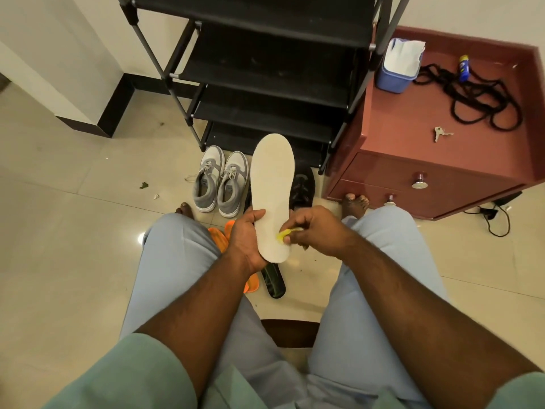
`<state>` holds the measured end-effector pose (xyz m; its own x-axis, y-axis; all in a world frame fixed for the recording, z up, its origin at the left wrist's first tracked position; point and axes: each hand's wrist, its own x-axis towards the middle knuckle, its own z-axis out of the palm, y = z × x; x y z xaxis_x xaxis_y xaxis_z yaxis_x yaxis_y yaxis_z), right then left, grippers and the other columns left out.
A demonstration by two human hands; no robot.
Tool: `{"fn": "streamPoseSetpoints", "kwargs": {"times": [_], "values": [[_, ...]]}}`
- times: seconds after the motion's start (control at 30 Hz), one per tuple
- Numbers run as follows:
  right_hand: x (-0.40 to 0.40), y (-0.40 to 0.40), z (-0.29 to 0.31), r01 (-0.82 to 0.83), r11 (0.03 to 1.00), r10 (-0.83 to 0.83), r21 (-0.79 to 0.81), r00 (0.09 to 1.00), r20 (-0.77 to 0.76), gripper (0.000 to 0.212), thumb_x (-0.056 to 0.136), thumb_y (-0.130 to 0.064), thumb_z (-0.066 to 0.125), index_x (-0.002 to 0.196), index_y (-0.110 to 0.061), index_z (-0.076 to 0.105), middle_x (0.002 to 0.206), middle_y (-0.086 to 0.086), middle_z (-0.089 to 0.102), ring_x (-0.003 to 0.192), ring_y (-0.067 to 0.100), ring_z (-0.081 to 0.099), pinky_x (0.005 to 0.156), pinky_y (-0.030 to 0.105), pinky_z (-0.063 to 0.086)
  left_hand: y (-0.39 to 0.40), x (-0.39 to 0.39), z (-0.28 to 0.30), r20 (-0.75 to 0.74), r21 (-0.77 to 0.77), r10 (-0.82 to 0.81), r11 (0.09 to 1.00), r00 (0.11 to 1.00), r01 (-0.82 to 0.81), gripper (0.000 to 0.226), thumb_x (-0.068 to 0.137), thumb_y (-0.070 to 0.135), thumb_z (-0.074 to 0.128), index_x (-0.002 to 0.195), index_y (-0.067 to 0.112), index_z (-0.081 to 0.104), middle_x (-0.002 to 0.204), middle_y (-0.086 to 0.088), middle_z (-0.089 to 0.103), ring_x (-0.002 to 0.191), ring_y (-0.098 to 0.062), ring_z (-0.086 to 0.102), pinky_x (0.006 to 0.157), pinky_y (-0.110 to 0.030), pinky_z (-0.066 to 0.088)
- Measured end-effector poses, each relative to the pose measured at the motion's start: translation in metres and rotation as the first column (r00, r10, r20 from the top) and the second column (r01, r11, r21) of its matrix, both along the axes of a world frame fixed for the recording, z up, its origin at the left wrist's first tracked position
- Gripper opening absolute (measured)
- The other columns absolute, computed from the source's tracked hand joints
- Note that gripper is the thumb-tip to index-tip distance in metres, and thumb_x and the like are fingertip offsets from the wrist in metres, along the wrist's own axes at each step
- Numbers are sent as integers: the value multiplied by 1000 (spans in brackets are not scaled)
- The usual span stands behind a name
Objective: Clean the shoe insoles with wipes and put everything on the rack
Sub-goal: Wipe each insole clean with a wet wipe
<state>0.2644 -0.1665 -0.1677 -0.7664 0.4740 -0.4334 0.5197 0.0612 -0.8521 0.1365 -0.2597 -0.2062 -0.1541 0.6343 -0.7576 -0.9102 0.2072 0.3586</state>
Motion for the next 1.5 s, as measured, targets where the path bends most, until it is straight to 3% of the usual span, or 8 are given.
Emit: {"fn": "streamPoseSetpoints", "kwargs": {"times": [0.07, 0.23, 0.43, 0.67, 0.87, 1.07, 1.23, 1.5], "values": [[3, -3, -1, -41, 999, 40, -25, 999, -18, 15, 79, -1, 72, 94, -4, 73, 84, -4, 64, 66, 7, 58, 53, 19, 50, 0, -3, 2, 32, 21, -1, 1000, 999, 1, 63, 83, 26, 46, 145, 13, 44, 117, -19, 68, 93, -35, 70, 74, -42, 58], [-9, 9, -7, 295, 942, -274, 159, 951, -142, 18, 81, -3, 71, 98, -5, 72, 95, 6, 60, 84, 22, 61, 68, 20, 55, 4, 5, 4, -17, -31, -9, 999, 1000, 9, 48, 95, 22, 43, 143, 15, 49, 114, -16, 66, 89, -34, 63, 78, -40, 52], [3, -4, 3, -34, 996, 31, -81, 999, -36, 16, 79, 2, 71, 93, -5, 73, 84, -2, 64, 62, 7, 56, 53, 22, 50, 4, -7, 6, 48, 17, 20, 1000, 999, -21, 54, 95, 31, 36, 144, 10, 46, 107, -16, 70, 89, -32, 66, 85, -42, 50], [-9, 6, -7, 279, 956, -264, 90, 953, -145, 17, 79, -1, 72, 96, -6, 72, 93, 6, 61, 77, 13, 59, 63, 23, 53, 6, -1, 10, 10, -13, 36, 999, 999, -35, 45, 98, 23, 39, 140, 12, 51, 99, -15, 69, 85, -32, 62, 76, -38, 49], [3, -7, -1, -10, 1000, 8, -29, 998, -67, 16, 79, 0, 72, 91, -9, 74, 85, -4, 63, 62, 4, 56, 55, 22, 50, 3, -14, 6, 77, 33, 65, 997, 995, -67, 50, 98, 33, 34, 138, 7, 51, 104, -15, 73, 93, -31, 66, 87, -43, 48], [-9, 4, -2, 246, 961, -226, 130, 963, -146, 18, 79, -2, 72, 97, -6, 72, 95, 10, 60, 81, 22, 60, 67, 34, 55, 6, 2, 9, 16, -9, 53, 999, 998, -53, 45, 98, 23, 39, 140, 12, 51, 97, -15, 71, 83, -33, 65, 76, -39, 51], [4, -13, 8, -43, 999, 43, 7, 998, -41, 18, 77, -1, 74, 94, -9, 75, 84, -5, 61, 66, 2, 56, 53, 16, 46, 3, -9, 5, 72, 62, 56, 996, 996, -61, 66, 83, 30, 47, 147, 13, 43, 116, -18, 68, 88, -35, 70, 77, -45, 58], [-16, -4, 6, 86, 941, -58, 328, 994, -93, 19, 80, -5, 72, 98, -8, 74, 83, -13, 50, 79, 0, 52, 73, 16, 46, 6, 5, 10, 24, 64, 30, 997, 999, -31, 41, 100, 27, 39, 137, 20, 55, 102, -12, 73, 80, -29, 71, 68, -37, 58]]}}
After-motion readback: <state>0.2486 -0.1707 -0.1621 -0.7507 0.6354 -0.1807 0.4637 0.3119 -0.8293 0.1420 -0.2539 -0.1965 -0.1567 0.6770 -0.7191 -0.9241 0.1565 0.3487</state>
